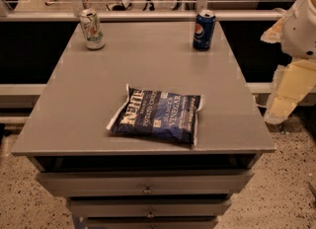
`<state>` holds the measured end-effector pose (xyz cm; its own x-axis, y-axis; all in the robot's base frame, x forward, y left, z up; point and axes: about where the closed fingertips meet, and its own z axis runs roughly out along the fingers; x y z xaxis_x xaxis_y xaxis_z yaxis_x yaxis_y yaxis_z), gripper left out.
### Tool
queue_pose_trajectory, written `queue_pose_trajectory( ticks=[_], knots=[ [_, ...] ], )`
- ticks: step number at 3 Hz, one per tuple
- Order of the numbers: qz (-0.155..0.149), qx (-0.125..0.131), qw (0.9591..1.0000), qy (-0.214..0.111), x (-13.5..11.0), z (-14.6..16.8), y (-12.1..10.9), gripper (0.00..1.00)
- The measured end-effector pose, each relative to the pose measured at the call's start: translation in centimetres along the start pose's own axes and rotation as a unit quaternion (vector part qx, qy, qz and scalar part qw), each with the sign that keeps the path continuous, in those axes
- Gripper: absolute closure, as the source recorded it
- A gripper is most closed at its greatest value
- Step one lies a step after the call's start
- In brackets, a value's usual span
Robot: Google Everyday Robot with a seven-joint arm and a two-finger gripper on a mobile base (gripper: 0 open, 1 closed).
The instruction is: Move blue chip bag near 7up can
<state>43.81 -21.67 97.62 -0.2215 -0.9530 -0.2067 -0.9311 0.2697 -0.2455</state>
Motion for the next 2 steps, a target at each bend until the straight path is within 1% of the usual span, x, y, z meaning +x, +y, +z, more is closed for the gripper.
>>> queue_pose_trajectory(
  ticks=[1, 2],
  knots=[
    [0.000, 0.000, 1.0000, 0.000, 0.0, 0.0, 0.0, 0.00],
    [0.007, -0.012, 0.9995, -0.026, -0.9, 1.3, 0.0, 0.00]
  ],
)
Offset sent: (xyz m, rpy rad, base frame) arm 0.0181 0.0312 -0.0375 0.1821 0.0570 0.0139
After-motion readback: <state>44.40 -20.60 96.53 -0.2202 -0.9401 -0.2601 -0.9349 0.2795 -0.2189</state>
